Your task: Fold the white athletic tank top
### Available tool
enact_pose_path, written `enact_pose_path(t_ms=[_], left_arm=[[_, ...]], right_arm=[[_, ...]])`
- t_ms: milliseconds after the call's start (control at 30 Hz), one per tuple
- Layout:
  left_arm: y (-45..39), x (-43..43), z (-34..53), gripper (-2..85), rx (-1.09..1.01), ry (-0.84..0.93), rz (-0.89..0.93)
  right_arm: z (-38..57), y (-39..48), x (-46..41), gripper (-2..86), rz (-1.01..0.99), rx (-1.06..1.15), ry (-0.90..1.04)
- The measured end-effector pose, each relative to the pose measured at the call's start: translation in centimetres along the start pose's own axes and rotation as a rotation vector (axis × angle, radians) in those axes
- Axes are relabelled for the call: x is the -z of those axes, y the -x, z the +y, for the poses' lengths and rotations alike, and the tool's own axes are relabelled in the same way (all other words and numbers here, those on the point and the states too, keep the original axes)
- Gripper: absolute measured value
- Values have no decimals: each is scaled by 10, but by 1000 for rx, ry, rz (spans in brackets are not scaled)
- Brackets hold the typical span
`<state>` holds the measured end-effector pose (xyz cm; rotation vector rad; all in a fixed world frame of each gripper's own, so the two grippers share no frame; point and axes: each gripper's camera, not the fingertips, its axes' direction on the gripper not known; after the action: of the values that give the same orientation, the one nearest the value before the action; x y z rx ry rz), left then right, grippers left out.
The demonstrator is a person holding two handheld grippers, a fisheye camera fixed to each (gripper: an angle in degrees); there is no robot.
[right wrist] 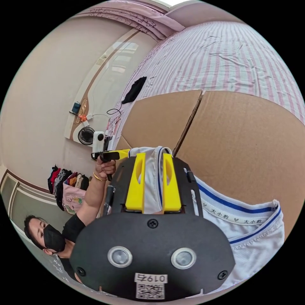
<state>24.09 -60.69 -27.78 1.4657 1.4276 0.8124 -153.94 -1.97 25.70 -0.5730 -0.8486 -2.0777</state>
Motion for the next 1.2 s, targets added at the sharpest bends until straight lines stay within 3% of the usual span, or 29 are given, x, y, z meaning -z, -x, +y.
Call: enact_pose_path(t_ms=[367,667,1200], left_arm=[[23,-3,2,13,110,-72,19],[37,4,14,14,188,-191,44],[38,-9,14,14,204,-194,-27]], right_arm=[[14,4,31,6,-19,17,-46],[25,10,56,-2,71,43,-74],[52,-14,73,-1,-8,-58,-175]])
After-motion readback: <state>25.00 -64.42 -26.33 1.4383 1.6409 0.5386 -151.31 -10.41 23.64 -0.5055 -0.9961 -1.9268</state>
